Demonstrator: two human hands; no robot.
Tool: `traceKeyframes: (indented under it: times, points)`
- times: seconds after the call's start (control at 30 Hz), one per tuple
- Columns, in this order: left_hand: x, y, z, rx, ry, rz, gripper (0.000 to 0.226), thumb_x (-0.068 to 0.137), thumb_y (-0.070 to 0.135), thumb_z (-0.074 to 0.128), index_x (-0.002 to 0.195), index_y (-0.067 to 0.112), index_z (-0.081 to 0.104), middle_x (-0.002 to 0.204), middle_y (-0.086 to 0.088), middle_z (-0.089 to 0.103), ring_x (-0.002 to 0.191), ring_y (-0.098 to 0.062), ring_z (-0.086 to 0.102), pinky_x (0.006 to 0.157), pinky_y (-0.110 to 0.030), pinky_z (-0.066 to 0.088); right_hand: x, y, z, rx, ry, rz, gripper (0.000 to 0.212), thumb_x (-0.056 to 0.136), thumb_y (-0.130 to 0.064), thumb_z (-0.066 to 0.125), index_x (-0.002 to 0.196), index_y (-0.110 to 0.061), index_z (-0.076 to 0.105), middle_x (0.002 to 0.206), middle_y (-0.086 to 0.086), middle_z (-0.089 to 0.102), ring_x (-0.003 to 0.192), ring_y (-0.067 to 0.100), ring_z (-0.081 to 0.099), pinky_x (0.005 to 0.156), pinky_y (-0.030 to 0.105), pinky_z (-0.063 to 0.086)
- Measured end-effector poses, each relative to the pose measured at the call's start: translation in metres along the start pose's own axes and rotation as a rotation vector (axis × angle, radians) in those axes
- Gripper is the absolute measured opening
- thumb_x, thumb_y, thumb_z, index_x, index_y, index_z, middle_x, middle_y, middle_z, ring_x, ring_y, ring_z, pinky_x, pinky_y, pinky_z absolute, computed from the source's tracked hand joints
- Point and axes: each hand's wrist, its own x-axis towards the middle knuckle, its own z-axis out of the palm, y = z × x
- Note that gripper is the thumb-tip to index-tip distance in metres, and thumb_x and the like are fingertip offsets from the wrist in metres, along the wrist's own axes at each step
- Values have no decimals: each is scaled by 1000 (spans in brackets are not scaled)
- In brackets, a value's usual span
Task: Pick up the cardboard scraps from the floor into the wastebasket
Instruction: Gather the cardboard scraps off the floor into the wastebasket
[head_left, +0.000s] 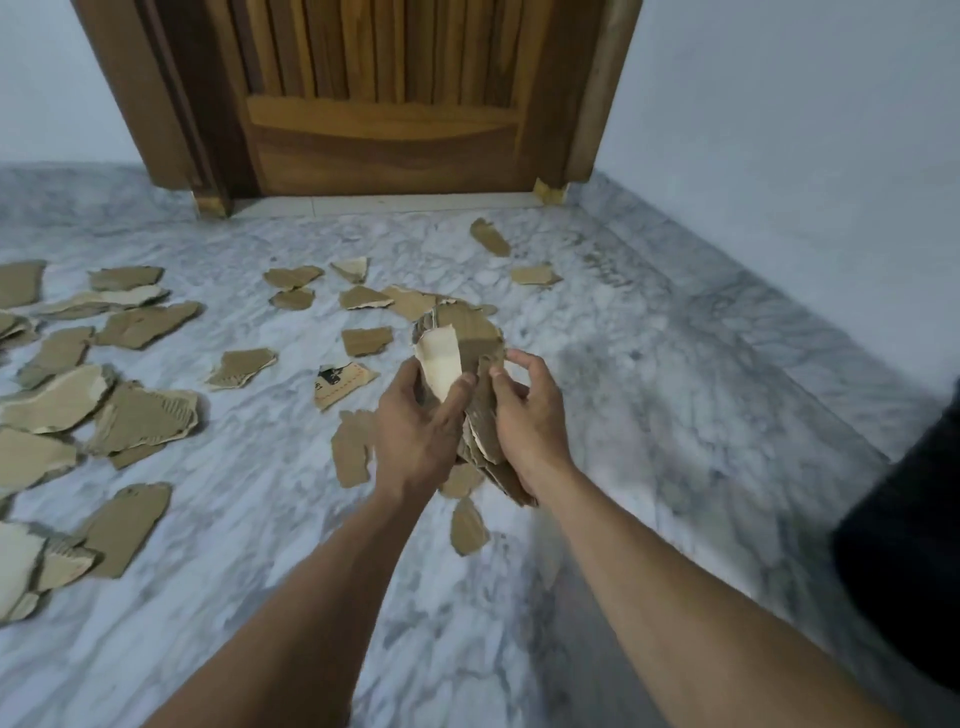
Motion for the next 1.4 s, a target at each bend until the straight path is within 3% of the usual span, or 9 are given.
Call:
traceKeyframes:
  times: [0.33,0.47,0.7,0.9,1.07,1.13,1.23,1.3,1.4]
  points:
    - [-58,184,198,-208,-335,208,45,86,58,64,121,30,57,99,-3,73,74,-24,66,57,-37,49,14,-119,-270,-225,356,-223,24,102,-33,54,124,-38,60,113,-5,72,99,14,70,91,42,57]
    - [-110,233,277,-268,-511,217,33,88,49,69,113,33,55,97,3,72,73,-27,73,54,-44,59,-9,-134,-386,-307,497,-230,21,102,-35,54,122,-37,61,113,-10,68,100,12,68,93,45,57]
    - [-180,254,384,-112,-757,315,45,87,39,75,126,22,60,113,3,70,100,-16,65,88,-34,53,-57,-87,-507,-257,733,-97,26,105,-31,51,130,-28,58,111,-4,68,91,14,66,69,29,51]
    - [-193,234,416,187,-912,329,57,86,45,73,130,12,60,120,-5,67,117,-27,61,88,-32,46,-72,-67,-544,-550,652,45,33,107,-30,42,135,-22,57,132,2,62,114,24,59,88,33,46]
    - [-186,214,398,583,-561,660,70,98,43,55,157,14,30,156,-14,40,146,-36,30,118,-47,30,-91,-57,-574,-792,726,113,39,103,-40,46,137,-24,58,137,5,59,121,29,55,101,43,47]
    - [-182,205,387,679,-541,515,73,99,37,53,160,20,17,165,-16,20,151,-41,14,121,-56,20,-101,-41,-585,-885,752,229,48,100,-43,48,145,-26,50,152,9,44,138,34,40,111,48,39]
    - [-172,187,379,342,-758,42,83,88,11,52,160,22,11,154,-20,37,132,-44,44,94,-47,50,-115,-20,-586,-573,724,469,57,104,-33,45,158,-29,27,158,10,33,137,40,41,112,50,39]
    - [-165,180,373,124,-802,-81,86,76,3,45,157,18,18,142,-20,49,113,-39,56,79,-43,58,-117,-16,-582,-310,700,484,60,104,-20,39,159,-37,23,148,9,47,113,38,58,99,51,53]
    - [-154,176,367,37,-760,-114,84,66,0,41,148,14,33,130,-18,55,107,-37,58,81,-49,59,-106,-15,-577,-122,698,437,63,100,-14,32,153,-48,26,147,7,51,99,36,64,75,59,61]
